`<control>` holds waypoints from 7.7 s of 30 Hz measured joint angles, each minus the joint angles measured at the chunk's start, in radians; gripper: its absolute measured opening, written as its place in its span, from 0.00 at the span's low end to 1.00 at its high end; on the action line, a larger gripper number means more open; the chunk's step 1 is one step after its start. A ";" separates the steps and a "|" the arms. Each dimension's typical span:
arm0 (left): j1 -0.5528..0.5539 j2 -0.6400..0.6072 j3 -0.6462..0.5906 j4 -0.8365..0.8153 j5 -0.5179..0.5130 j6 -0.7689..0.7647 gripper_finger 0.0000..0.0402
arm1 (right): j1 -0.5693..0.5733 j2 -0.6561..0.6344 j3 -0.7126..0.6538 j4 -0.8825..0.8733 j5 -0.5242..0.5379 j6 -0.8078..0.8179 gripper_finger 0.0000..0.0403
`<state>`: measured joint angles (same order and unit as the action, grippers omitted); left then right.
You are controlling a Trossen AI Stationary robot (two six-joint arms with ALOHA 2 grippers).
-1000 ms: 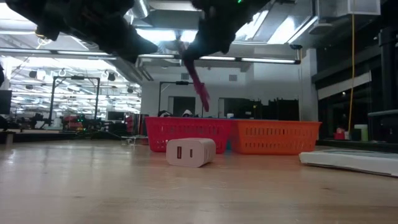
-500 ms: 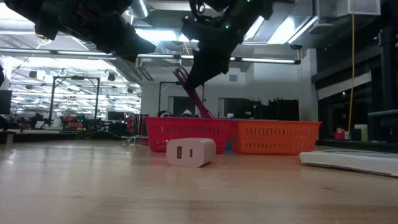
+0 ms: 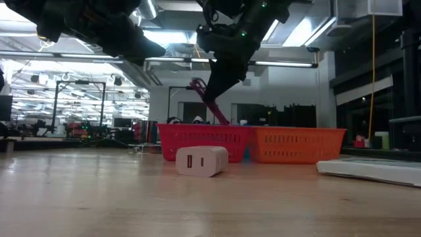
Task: Pick and place items into bin
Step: Put the red charger cable into the red bin, then put the white charger adapter into the orange bin
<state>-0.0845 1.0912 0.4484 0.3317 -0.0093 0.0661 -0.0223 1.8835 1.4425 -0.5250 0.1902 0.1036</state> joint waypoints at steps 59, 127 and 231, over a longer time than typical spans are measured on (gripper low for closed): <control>-0.088 0.001 0.001 0.019 -0.002 -0.054 0.00 | 0.367 -0.383 -0.457 0.372 0.097 0.099 0.00; -0.255 0.653 0.344 -0.130 -0.117 -0.161 0.57 | 0.531 -0.485 -0.710 0.793 0.237 -0.027 0.00; -0.188 0.916 0.929 -0.987 -0.010 -1.103 0.57 | 0.500 -0.484 -0.709 0.805 0.237 -0.262 0.00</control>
<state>-0.2729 2.0069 1.3775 -0.6558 -0.0193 -1.0372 0.4778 1.3996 0.7334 0.2798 0.4267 -0.1585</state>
